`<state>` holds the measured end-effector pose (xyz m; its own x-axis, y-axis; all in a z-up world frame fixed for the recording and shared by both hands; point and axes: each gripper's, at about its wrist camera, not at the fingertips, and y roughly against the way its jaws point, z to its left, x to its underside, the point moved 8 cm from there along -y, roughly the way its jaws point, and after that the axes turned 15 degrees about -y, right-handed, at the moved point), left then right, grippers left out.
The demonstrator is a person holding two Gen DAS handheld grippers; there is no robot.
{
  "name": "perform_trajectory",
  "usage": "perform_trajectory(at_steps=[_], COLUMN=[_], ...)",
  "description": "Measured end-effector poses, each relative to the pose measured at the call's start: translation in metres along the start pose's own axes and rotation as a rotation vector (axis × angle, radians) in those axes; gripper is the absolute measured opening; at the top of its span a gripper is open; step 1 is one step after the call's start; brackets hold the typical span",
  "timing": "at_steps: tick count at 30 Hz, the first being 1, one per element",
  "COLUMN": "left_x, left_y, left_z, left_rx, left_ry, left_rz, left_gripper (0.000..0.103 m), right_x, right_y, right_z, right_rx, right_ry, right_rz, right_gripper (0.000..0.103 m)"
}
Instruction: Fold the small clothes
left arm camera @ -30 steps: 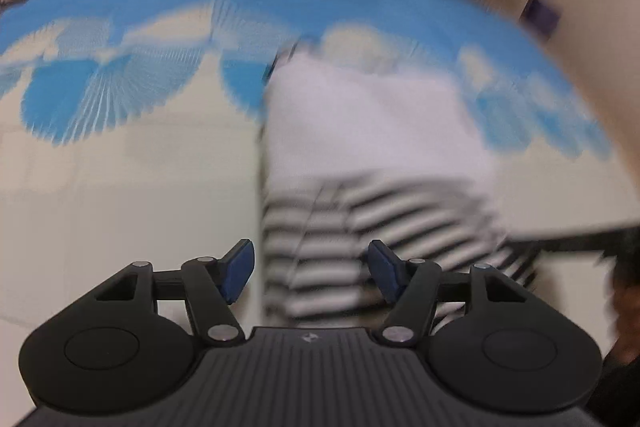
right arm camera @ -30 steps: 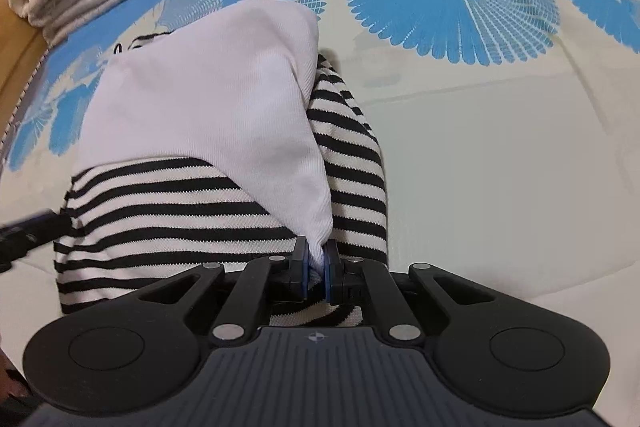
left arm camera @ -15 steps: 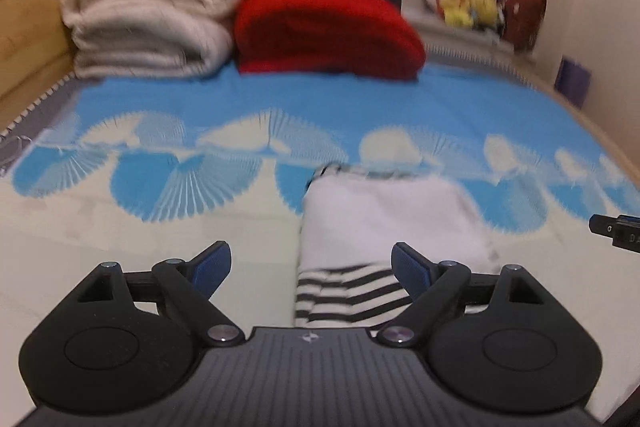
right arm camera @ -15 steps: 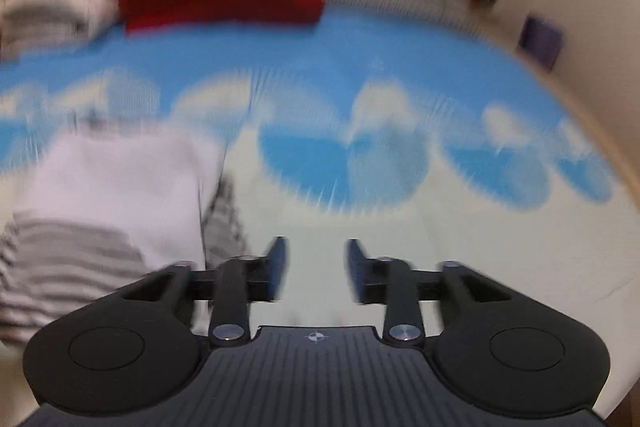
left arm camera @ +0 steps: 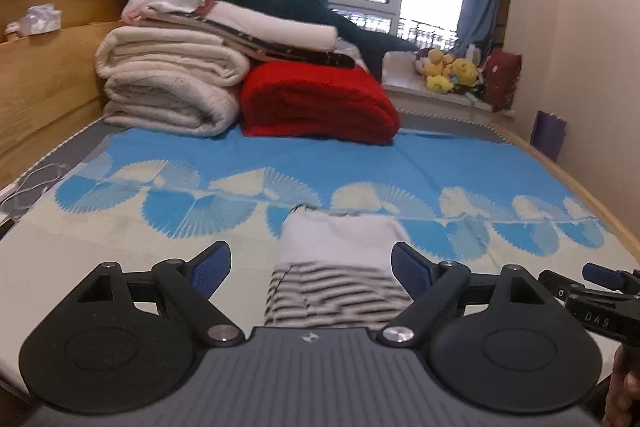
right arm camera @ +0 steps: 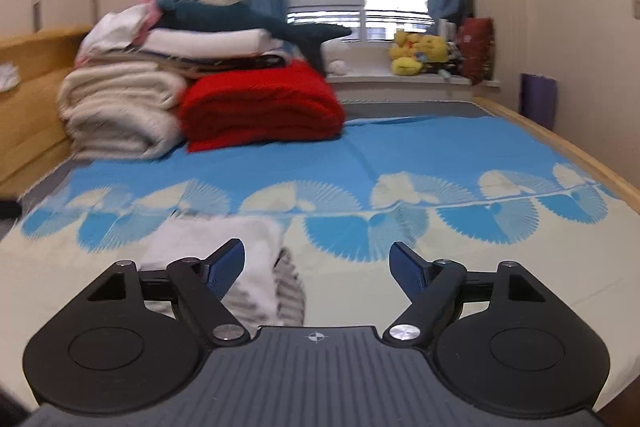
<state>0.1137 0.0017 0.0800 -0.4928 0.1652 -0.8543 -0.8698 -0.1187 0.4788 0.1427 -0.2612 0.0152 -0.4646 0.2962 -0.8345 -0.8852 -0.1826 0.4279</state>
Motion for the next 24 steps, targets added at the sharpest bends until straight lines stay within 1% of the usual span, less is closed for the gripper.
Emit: perform_trajectory(at_steps=[3,5,6,7,8,9,10,11,13,14,16,18,24], left_x=[0.027,0.051,0.065,0.081,0.090,0.092,0.091,0.089,0.088,0.090,0.094,0.096,0.096], left_y=[-0.007,-0.023,-0.030,-0.041,-0.051,-0.057,-0.059,-0.061,-0.065,-0.067,-0.072,-0.074,-0.074], left_z=[-0.007,-0.011,-0.013,-0.015,-0.015,-0.013,-0.010,-0.008,-0.006,-0.005,-0.001,0.002,0.002], left_rx=[0.020,0.007,-0.006,-0.026,-0.035,-0.021,-0.008,-0.013,-0.034,-0.031,-0.006,0.001,-0.007], left_ry=[0.003,-0.005,-0.022,-0.062,-0.068,-0.042,-0.019,-0.024,-0.054,-0.044,0.007,0.039,0.049], left_rz=[0.032,0.049,0.052,0.107,0.174,0.199,0.184,0.169,0.167,0.174,0.199,0.215,0.224], left_gripper=[0.091,0.101,0.103,0.102,0.102,0.102,0.102,0.102,0.102,0.102,0.102,0.102,0.102], right_x=[0.016,0.024,0.028,0.032,0.036,0.041,0.043,0.043,0.043,0.046,0.051,0.055,0.063], right_y=[0.009,0.013,0.013,0.011,0.008,0.004,-0.001,-0.004,-0.011,-0.016,-0.025,-0.028,-0.027], right_z=[0.010,0.014,0.017,0.019,0.019,0.022,0.025,0.029,0.035,0.038,0.042,0.048,0.068], right_rx=[-0.008,-0.003,-0.001,-0.002,-0.001,0.011,0.025,0.018,0.017,0.024,0.033,0.025,-0.010], right_ry=[0.039,0.048,0.053,0.052,0.048,0.052,0.051,0.039,0.032,0.035,0.036,0.039,0.096], right_rz=[0.009,0.007,0.013,0.015,0.016,0.037,0.058,0.055,0.060,0.067,0.094,0.106,0.117], right_gripper=[0.081,0.081,0.081,0.081,0.081,0.081,0.081,0.081,0.081,0.081,0.081,0.081,0.081])
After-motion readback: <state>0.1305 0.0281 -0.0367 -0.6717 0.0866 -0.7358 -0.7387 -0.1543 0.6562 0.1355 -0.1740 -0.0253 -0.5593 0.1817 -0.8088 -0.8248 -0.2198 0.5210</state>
